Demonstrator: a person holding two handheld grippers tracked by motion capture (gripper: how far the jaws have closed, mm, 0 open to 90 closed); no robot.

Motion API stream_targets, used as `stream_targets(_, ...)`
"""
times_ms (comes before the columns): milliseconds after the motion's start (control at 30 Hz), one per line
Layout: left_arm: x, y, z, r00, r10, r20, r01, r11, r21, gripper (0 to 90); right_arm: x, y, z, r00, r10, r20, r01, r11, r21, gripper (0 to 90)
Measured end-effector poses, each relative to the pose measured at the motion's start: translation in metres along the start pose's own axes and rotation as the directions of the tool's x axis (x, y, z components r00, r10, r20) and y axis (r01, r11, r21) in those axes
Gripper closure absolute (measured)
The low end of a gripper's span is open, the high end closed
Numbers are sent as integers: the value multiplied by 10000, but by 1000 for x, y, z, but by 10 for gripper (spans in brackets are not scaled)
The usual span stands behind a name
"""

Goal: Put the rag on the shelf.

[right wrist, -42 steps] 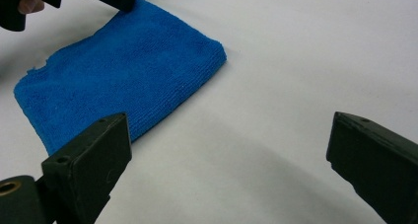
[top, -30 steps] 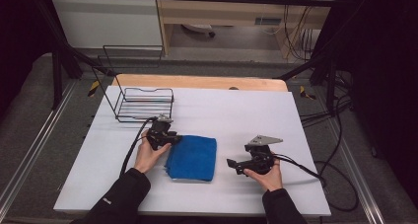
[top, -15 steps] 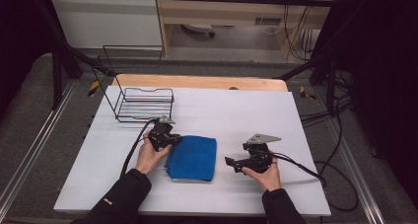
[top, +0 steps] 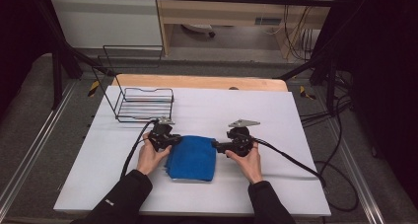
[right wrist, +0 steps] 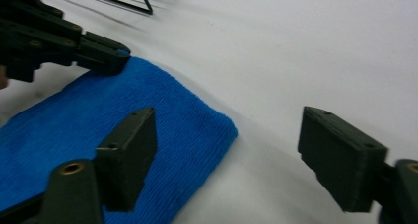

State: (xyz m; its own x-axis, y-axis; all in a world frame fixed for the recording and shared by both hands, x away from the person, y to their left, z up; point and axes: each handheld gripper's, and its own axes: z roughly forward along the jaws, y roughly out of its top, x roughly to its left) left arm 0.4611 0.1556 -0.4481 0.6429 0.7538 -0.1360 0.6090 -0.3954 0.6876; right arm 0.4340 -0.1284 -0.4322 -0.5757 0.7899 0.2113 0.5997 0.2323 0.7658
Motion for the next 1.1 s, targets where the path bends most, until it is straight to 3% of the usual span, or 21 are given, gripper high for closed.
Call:
stream_targets(167, 0, 0, 0, 10000, 30, -17, -30, 10000, -33, 831, -6, 1, 20, 9989, 283, 371, -299, 9986, 428, 398)
stream_targets(367, 1, 0, 0, 10000, 10, 80, -9, 10000, -32, 831, -7, 0, 26, 9994, 307, 172, -316, 9981, 527, 552)
stream_targets(633, 2, -1, 0, 9999, 62, 125, -61, 10000, -72, 831, -3, 1, 33, 9995, 297, 120, -307, 9954, 908, 676)
stream_targets(1100, 5, -2, 0, 9993, -70, 361, 74, 9999, -93, 830, -2, 3, 34, 9918, 1270, -146, -1239, 9830, 1354, 848)
